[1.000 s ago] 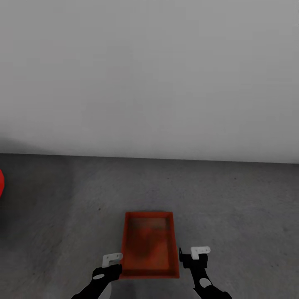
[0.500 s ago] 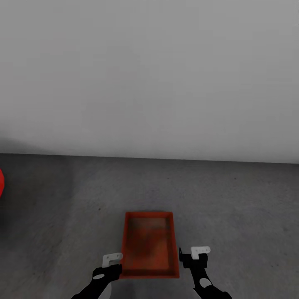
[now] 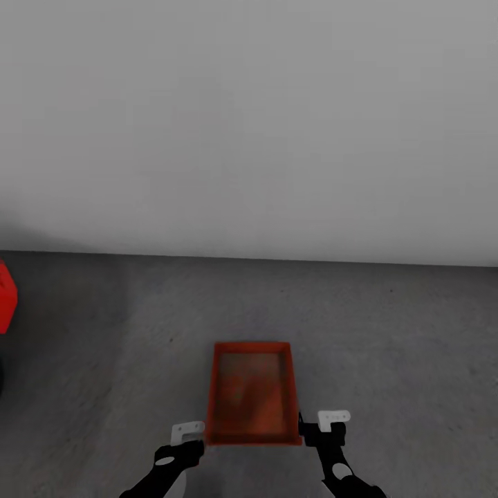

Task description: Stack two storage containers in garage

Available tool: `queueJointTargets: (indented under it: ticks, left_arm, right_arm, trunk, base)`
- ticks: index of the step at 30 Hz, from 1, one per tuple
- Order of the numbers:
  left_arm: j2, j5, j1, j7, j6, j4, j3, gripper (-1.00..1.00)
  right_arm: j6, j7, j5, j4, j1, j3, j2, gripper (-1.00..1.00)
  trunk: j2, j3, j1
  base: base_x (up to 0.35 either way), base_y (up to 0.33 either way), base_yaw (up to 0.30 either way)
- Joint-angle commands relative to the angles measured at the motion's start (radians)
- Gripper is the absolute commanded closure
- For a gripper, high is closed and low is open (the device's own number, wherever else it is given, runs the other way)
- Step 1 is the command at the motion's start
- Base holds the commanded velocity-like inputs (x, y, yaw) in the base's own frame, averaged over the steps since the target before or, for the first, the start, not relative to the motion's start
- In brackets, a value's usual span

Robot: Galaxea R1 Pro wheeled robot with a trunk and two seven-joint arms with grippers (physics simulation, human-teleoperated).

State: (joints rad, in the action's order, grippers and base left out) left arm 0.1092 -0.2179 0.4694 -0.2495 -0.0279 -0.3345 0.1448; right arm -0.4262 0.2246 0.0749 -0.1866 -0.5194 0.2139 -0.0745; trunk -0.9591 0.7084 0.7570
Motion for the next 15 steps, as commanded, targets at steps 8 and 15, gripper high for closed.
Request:
queueJointTargets:
  ticks: [8,15]
  left_arm:
    - [-0.002,-0.009,0.000,-0.007,-0.003,-0.003,0.008,-1.00]
    - [-0.002,-0.009,0.000,-0.007,-0.003,-0.003,0.009,-1.00]
  right_arm:
    - [-0.003,0.006,0.008,0.001,-0.001,0.009,0.000,-1.00]
    - [-0.004,0.006,0.008,0.001,-0.001,0.009,-0.001,-1.00]
  trunk:
    - [-0.001,0.001,0.000]
    - [-0.001,0.001,0.000]
  base:
    - [-0.296,0.125,0.000]
    - [-0.300,0.128,0.000]
